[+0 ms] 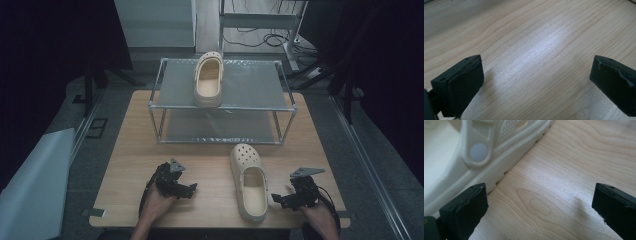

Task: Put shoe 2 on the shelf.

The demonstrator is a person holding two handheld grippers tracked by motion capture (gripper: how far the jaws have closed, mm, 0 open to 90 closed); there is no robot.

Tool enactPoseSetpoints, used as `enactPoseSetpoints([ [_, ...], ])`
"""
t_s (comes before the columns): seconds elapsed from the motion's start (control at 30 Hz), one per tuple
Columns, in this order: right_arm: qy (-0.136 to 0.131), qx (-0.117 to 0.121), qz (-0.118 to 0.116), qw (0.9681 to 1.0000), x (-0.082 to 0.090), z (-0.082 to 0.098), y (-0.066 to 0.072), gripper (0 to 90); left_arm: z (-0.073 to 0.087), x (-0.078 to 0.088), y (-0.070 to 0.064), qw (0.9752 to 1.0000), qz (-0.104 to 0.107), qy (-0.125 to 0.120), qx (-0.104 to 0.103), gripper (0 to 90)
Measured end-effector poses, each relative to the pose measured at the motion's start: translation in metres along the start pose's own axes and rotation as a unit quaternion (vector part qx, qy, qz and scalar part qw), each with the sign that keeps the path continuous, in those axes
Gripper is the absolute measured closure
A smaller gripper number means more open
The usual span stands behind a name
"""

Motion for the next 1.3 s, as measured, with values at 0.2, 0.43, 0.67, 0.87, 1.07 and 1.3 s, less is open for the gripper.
enactPoseSetpoints([
  [0.2, -0.025, -0.011, -0.018, 0.9995, 0.009, -0.006, 0.004, 0.0, -0.001, 0.002, 0.002, 1.0, -0.003, 0.0, -0.001, 0.0],
  [0.43, -0.035, -0.047, -0.047, 0.9972, 0.011, -0.016, 0.014, 0.0, -0.001, 0.002, 0.001, 1.0, -0.003, -0.001, 0.0, 0.0],
  [0.67, -0.04, -0.061, -0.035, 0.9967, 0.006, -0.03, 0.021, 4.6, -0.001, 0.003, 0.003, 1.0, -0.003, 0.001, -0.001, 0.0],
  [0.87, -0.014, -0.073, -0.033, 0.9967, -0.006, -0.036, 0.023, 4.3, -0.001, 0.002, 0.004, 1.0, -0.003, 0.003, -0.002, 0.0],
  [1.07, -0.013, -0.081, -0.013, 0.9965, -0.016, -0.044, 0.029, 14.1, -0.001, 0.003, 0.003, 1.0, -0.001, 0.001, -0.003, 0.0],
  [1.3, -0.012, -0.097, 0.002, 0.9952, -0.027, -0.055, 0.037, 28.2, 0.002, 0.002, 0.007, 0.9999, -0.01, 0.009, 0.0, 0.0],
])
Point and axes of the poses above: each handheld gripper's, and its own axes: x roughly backward along the jaws, z roughly out of its underside, y roughly to its left, the point moved 6 cm from there along -x, roughly forward along the jaws, and after that the axes turned 12 degrees about -x, right-handed, at the moved point
